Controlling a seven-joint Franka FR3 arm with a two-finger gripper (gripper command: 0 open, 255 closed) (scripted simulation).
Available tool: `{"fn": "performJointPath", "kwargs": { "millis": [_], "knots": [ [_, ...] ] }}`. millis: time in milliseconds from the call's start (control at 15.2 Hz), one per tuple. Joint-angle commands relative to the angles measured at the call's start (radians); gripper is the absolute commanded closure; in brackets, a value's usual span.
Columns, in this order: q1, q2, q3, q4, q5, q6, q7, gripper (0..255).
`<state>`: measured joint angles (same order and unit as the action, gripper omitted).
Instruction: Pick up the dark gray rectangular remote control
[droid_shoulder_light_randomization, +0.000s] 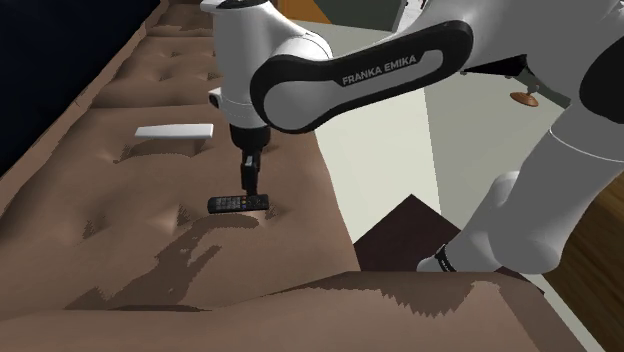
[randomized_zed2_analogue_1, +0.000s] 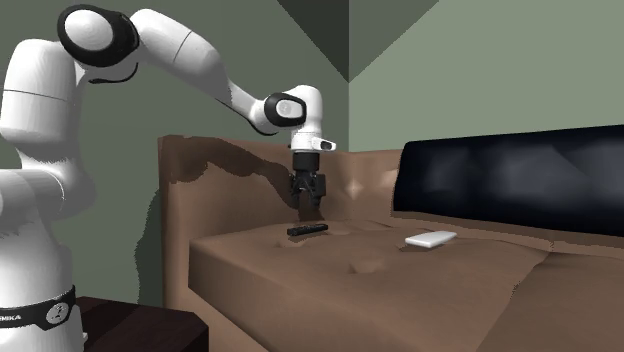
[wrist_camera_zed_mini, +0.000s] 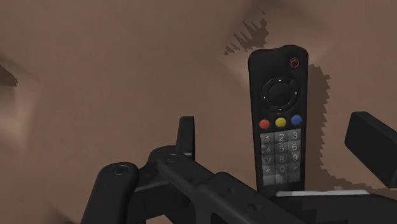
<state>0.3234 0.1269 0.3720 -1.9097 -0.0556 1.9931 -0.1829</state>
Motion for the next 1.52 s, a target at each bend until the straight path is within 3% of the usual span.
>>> {"fn": "performJointPath", "kwargs": {
  "millis": [0, 132, 726, 792, 1452],
  "knots": [
    [0.025, 0.058, 0.016, 0.042, -0.034, 0.011, 0.003, 0],
    [0.048, 0.107, 0.026, 0.084, -0.062, 0.012, 0.006, 0],
    [0.053, 0.147, 0.019, 0.031, -0.084, 0.102, 0.021, 0],
    [0.052, 0.146, 0.019, 0.031, -0.083, 0.102, 0.02, 255],
    [0.052, 0.141, 0.02, 0.037, -0.08, 0.09, 0.019, 255]
  ]
}}
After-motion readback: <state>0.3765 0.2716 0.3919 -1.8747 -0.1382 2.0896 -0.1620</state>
